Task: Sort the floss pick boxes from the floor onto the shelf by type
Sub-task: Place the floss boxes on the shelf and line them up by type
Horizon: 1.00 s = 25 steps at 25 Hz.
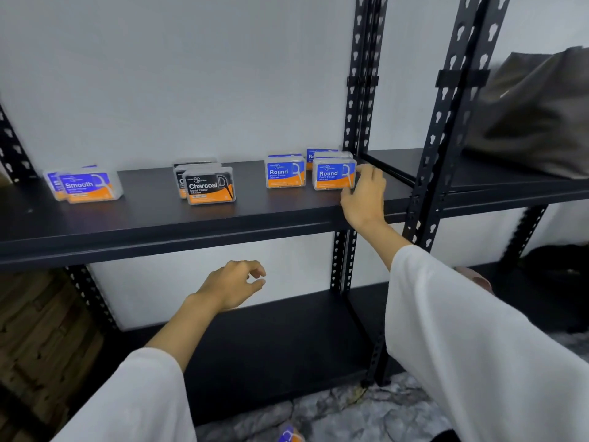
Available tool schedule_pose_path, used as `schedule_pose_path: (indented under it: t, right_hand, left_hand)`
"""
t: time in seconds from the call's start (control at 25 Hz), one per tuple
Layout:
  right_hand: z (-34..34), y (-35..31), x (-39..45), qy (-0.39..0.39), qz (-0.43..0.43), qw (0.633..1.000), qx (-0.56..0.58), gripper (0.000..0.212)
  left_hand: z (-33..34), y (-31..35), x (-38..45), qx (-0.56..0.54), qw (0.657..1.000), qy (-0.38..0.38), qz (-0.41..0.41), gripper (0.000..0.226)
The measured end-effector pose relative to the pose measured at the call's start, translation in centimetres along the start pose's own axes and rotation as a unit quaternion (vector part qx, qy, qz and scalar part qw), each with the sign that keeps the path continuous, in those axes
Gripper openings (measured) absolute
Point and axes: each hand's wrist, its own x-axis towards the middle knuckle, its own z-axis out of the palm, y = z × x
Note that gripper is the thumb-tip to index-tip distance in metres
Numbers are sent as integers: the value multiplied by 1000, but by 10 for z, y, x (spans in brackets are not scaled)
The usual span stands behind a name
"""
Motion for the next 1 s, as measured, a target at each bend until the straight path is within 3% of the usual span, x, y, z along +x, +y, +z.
schedule_pose_path:
  t: [0.24,0.48,0.72,1.0]
  right_hand:
    - [-14,-11,-72,-74,-51,996,27,14]
    - [-1,5,-142,-233,-28,972,-15,21]
    - [55,60,-210,-352,16,935,-38,23]
    - [152,153,-309,-468,81,876,-84,29]
  left_hand:
    - [-11,21,-24,-19,1000,-1,-17,21]
    - [8,28,-57,-44,999,4,-25,21]
    - [82,-17,-86,-79,992,-60,-78,21]
    - [215,-102,-116,-116,967,-150,-170,18]
